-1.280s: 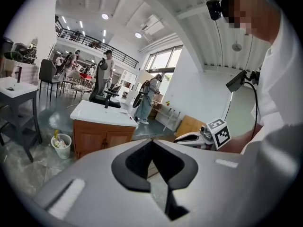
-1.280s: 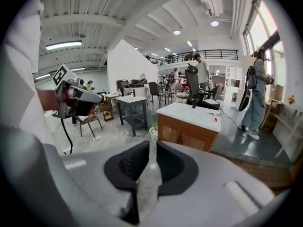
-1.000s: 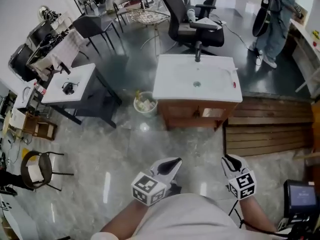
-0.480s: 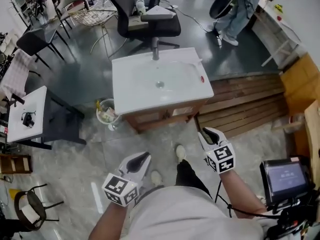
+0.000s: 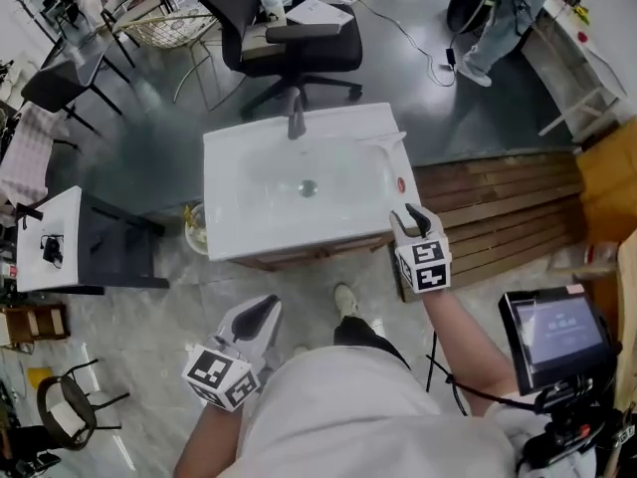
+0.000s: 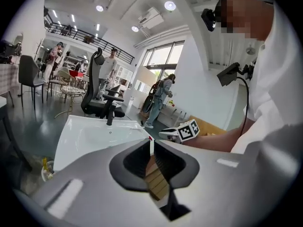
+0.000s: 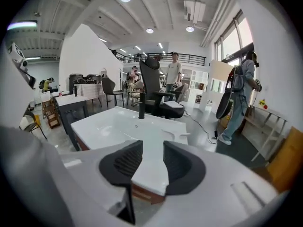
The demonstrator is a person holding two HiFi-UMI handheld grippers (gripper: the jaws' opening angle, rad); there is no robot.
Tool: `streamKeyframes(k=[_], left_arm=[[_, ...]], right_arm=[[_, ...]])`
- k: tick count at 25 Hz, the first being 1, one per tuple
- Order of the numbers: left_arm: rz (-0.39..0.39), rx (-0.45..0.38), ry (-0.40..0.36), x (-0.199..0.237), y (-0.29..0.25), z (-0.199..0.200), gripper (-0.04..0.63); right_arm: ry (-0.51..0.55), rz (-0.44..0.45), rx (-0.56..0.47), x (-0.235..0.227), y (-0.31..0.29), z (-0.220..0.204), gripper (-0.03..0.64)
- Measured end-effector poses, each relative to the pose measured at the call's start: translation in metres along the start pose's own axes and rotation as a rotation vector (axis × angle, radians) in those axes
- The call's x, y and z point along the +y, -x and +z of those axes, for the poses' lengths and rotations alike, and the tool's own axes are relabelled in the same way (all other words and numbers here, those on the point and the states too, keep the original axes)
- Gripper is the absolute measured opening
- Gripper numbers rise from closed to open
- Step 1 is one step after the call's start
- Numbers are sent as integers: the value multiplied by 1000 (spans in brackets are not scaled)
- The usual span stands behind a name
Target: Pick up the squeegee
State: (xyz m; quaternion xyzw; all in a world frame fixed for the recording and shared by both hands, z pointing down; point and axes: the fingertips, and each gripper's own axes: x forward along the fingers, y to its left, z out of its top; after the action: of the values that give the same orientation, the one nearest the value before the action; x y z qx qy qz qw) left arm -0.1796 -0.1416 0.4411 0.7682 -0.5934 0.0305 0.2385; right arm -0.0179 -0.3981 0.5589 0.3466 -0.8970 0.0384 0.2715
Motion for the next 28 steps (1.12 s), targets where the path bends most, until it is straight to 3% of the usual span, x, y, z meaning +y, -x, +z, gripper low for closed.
streamKeyframes(k=[6, 14, 21, 28], left_arm=[[94, 0, -12, 18, -54, 42, 32], [218, 27, 11, 42, -78, 51, 32], [273, 28, 36, 53, -74, 55, 32], [290, 7, 59, 61, -57, 51, 32]], right_arm=[[1, 1, 54, -63, -103, -6, 148], [-17, -1, 138, -100, -194, -21, 170], [-27, -16, 189, -105, -223, -29, 169], [-32, -77, 185, -115, -219, -32, 95]])
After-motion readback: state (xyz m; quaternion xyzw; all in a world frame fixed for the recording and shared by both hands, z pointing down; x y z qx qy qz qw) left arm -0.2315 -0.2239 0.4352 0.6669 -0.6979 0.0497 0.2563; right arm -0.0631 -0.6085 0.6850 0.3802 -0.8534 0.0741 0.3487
